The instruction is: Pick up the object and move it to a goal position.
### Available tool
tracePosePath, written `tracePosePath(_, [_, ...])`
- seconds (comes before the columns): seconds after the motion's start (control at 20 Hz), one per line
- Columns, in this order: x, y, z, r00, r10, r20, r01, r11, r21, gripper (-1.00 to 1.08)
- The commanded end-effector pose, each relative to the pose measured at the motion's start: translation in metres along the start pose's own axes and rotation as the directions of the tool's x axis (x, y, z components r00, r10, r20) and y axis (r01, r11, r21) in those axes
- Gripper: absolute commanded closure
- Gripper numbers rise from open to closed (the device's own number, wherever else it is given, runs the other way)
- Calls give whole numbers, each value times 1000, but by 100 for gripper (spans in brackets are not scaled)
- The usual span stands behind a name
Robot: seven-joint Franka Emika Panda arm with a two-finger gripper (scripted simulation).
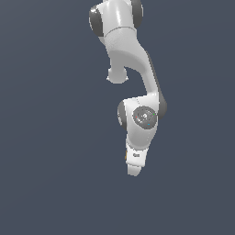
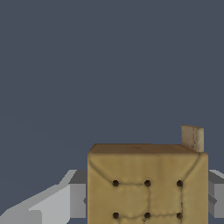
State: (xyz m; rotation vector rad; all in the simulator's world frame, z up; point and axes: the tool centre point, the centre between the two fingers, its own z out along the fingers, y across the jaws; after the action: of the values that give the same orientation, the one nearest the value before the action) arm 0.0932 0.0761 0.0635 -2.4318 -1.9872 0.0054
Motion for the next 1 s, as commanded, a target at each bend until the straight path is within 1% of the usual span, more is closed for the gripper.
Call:
tracePosePath(0.0, [2,-2,-24,1000,-1,0,1,1000,-3,108])
tracePosePath(0.95, [21,-24,-240,1000,-2,-2,2,1000,-2,108])
